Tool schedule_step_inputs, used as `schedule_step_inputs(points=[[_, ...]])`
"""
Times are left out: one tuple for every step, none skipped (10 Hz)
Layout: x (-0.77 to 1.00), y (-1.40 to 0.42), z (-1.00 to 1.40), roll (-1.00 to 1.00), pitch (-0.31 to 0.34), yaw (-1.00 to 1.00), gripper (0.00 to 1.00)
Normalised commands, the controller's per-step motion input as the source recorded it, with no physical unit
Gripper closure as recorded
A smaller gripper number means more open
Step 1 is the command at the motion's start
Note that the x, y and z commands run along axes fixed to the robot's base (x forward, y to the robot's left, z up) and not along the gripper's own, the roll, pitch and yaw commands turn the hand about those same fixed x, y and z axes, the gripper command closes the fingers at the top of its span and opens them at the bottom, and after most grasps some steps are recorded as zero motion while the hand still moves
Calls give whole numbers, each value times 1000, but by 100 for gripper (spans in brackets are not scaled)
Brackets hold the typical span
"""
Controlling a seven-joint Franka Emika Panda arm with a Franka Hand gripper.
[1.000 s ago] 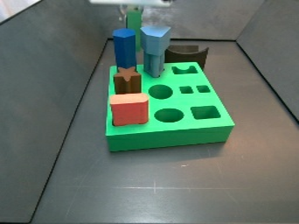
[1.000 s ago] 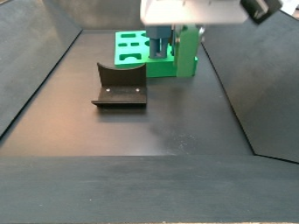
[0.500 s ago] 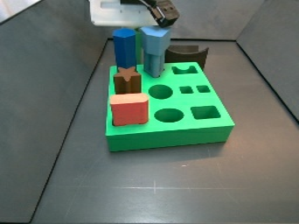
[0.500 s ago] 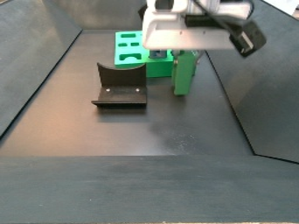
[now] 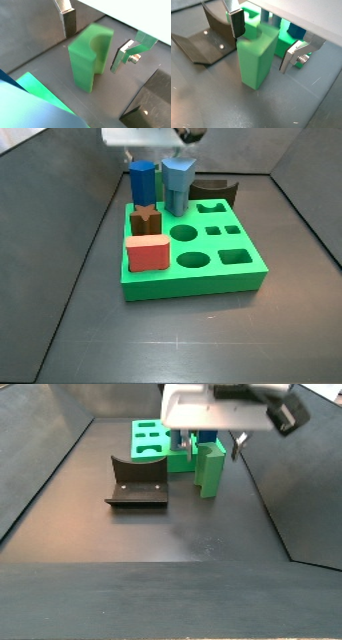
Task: Pick up the arch object. Move up. Rotate the arch object. Move to above the board. Insert the arch object.
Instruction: Rotate the arch object.
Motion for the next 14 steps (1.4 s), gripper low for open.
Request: schedule_step_inputs(points=[[-20,-5,794,62,32,-8,0],[-15,-5,558,55,35,-3,0],[-11,-6,376,49,37,0,0],[-7,-6,194,44,43,2,0],[0,83,0,6,7,-1000,0],[15,84,-34,4,5,-1000,0],[19,71,-16,-1,3,-1000,0],[19,53,-15,-1,4,-1000,0],[20,40,-15,-1,4,-1000,0],[21,33,-15,-1,4,-1000,0],[21,29,-15,-2,4,-1000,0],[22,27,-15,-2,4,-1000,0],[22,26,-15,-2,5,-1000,0],[22,25,-15,-2,5,-1000,0]])
